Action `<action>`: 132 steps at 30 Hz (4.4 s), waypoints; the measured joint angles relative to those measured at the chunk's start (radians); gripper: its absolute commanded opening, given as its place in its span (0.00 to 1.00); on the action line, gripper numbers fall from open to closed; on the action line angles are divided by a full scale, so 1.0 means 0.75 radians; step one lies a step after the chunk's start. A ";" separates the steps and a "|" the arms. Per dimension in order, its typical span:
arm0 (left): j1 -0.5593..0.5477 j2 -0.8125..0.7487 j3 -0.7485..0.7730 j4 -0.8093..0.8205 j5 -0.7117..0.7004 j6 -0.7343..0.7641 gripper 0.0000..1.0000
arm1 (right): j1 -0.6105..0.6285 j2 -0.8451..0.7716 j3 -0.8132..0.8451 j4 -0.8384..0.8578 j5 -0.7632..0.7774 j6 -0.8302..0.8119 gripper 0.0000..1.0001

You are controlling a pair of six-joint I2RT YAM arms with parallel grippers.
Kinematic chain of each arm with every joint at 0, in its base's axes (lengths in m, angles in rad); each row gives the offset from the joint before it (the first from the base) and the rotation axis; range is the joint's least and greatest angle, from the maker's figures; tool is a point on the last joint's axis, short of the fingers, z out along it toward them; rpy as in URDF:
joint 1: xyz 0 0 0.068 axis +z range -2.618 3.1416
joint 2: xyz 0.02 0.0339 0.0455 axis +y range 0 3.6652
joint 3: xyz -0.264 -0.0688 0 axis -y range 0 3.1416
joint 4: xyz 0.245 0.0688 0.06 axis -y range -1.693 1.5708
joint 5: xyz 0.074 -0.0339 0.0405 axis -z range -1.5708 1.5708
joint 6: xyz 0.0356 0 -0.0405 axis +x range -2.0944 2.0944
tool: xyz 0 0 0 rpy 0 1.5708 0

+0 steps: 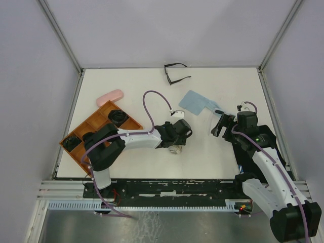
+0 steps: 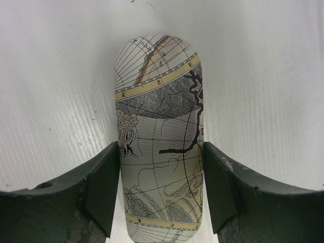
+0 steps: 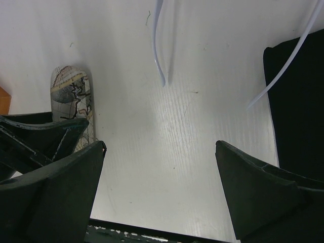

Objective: Organize the sunglasses
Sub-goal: Place the sunglasses case at the center of the board, then pick up the sunglasses case from the center of the board.

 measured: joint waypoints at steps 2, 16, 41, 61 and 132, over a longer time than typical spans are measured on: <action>0.000 0.000 0.000 0.002 0.001 0.000 0.57 | 0.000 0.000 0.000 0.001 0.000 0.000 0.99; 0.045 -0.103 0.002 0.002 0.047 0.003 0.88 | 0.000 -0.010 0.009 -0.014 0.026 0.041 0.99; 0.436 -1.044 -0.444 0.001 -0.052 0.305 0.92 | 0.637 0.682 0.369 0.094 0.334 0.234 0.99; 0.436 -1.087 -0.568 0.101 -0.063 0.354 0.92 | 0.946 1.048 0.555 0.139 0.629 0.270 0.98; 0.436 -1.343 -0.697 0.416 0.232 0.333 0.92 | 0.544 0.544 0.321 0.523 0.041 -0.060 0.00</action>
